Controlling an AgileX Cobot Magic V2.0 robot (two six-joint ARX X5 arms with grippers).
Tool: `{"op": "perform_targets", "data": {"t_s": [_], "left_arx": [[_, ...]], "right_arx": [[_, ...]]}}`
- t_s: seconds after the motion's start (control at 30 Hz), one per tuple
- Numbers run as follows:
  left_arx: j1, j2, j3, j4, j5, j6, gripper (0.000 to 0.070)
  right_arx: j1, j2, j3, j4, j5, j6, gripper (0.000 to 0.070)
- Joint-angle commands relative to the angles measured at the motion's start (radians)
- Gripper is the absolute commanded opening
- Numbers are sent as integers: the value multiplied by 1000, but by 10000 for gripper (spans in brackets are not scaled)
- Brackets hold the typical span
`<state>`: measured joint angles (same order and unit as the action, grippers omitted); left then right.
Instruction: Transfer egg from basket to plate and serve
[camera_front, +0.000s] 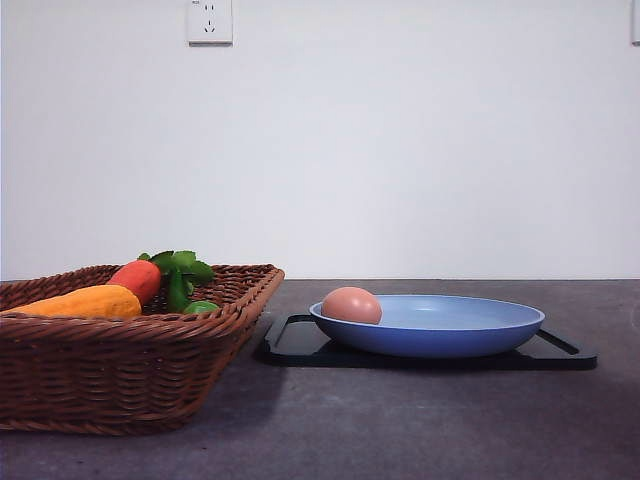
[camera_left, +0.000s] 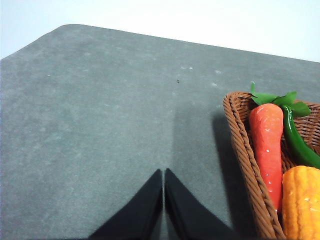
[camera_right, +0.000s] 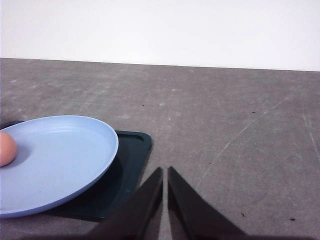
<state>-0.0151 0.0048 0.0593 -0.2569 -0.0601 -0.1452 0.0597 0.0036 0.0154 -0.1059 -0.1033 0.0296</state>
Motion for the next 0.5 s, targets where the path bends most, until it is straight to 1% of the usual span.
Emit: {"op": "perform_targets", "data": {"t_s": [0.0, 0.47], "left_arx": [[2, -2, -18, -8, 1, -2, 0], [2, -2, -18, -8, 0, -2, 0]], "right_arx": [[2, 0, -6, 10, 3, -4, 0], [2, 0, -6, 10, 3, -4, 0]]}}
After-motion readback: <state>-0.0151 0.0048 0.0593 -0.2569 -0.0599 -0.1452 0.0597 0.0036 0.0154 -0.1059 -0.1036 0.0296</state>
